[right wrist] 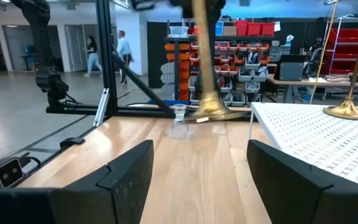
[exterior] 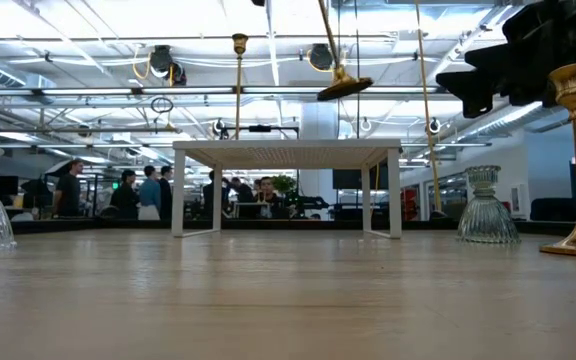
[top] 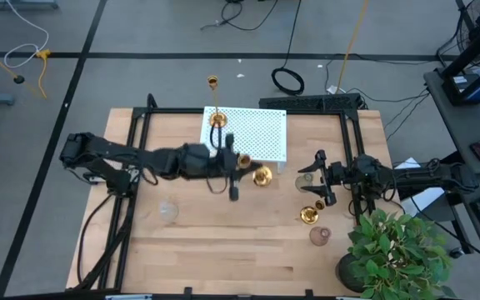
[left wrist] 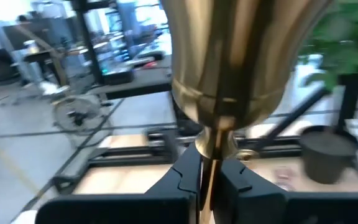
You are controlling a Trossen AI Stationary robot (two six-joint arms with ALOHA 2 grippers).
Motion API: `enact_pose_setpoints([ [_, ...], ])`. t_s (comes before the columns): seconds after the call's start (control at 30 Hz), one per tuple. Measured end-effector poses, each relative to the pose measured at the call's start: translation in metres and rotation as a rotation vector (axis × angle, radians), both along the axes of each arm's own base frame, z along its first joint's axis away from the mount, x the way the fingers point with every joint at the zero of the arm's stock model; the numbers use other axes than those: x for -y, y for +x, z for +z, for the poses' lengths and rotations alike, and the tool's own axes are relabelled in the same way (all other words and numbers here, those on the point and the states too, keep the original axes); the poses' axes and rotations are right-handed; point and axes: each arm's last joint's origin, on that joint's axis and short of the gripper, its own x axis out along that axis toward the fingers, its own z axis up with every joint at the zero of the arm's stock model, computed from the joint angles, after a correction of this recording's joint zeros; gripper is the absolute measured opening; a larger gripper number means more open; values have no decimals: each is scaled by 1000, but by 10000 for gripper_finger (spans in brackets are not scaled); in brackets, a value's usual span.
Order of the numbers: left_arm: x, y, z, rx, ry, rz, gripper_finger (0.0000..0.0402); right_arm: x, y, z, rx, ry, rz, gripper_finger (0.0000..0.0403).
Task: Pick & Place candle stick holders
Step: Put the bottom long gold candle holder on the shelf
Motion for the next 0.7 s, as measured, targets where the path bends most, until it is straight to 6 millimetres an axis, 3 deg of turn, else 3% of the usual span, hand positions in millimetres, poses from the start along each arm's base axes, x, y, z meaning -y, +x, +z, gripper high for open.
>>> enact_pose_setpoints([
  [0.17, -31, 2, 12, 11, -6, 92, 11, 0, 0, 0, -2, 0, 0, 251],
  [0.4, -79, -1, 11, 9, -37, 285, 9, 0, 0, 0, -4, 0, 0, 251],
  [0.7, -111, -6, 5, -30, -54, 434, 10, 0, 0, 0, -4, 0, 0, 251],
])
